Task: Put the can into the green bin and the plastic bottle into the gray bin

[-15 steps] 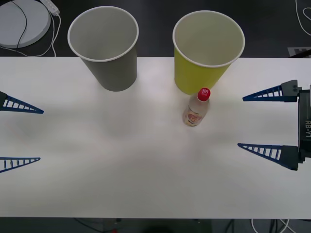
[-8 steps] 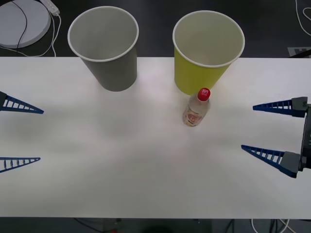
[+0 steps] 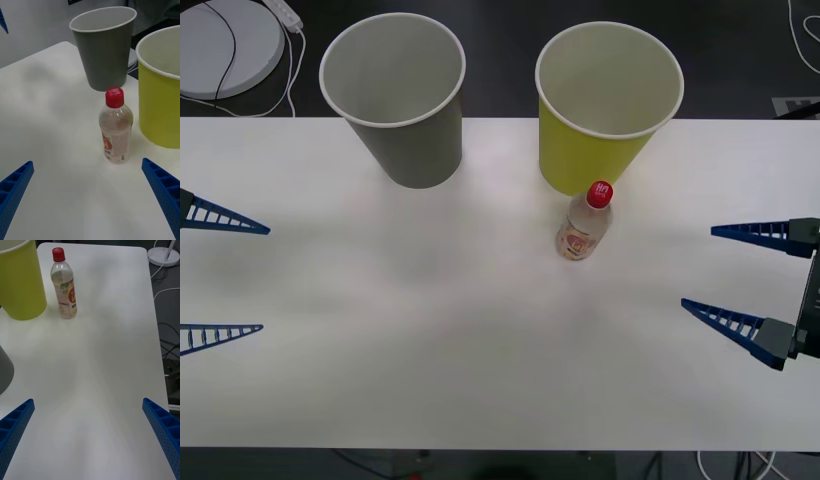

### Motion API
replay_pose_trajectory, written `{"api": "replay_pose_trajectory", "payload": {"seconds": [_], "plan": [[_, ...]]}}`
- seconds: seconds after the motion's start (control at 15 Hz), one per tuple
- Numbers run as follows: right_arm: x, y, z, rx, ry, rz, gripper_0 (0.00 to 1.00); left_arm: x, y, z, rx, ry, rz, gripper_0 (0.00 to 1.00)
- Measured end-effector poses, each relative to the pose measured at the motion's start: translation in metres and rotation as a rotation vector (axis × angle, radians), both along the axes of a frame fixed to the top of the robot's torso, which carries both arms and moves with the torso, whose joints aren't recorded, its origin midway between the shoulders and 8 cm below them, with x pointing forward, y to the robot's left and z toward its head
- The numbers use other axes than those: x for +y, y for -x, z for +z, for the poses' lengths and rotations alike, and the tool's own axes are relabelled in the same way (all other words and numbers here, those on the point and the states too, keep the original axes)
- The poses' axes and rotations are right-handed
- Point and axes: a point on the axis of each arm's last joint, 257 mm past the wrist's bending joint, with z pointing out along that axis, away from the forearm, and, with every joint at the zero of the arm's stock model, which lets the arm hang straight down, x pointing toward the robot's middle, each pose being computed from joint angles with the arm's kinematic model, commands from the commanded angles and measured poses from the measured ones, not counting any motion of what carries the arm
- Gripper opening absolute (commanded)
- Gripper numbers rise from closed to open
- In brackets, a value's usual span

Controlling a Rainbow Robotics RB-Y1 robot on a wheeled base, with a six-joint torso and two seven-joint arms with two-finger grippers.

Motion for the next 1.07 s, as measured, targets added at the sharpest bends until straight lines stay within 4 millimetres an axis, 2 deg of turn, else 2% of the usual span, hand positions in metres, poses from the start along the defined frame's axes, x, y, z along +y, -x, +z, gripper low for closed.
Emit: {"api": "replay_pose_trajectory", "payload": {"seconds": [0.2, 0.47, 0.73, 1.07], "plan": [[-0.009, -0.006, -0.01, -0.008, -0.011, -0.048, 1.0, 0.0, 0.0, 0.0, 0.0, 0.0, 0.0, 1.0], [-0.011, -0.015, -0.029, 0.004, -0.056, -0.114, 1.0, 0.0, 0.0, 0.0, 0.0, 0.0, 0.0, 1.0], [-0.001, -0.027, -0.044, 0.004, -0.092, -0.162, 1.0, 0.0, 0.0, 0.0, 0.0, 0.0, 0.0, 1.0], [0.017, -0.046, -0.052, -0.045, -0.085, -0.199, 1.0, 0.0, 0.0, 0.0, 0.0, 0.0, 0.0, 1.0]]}}
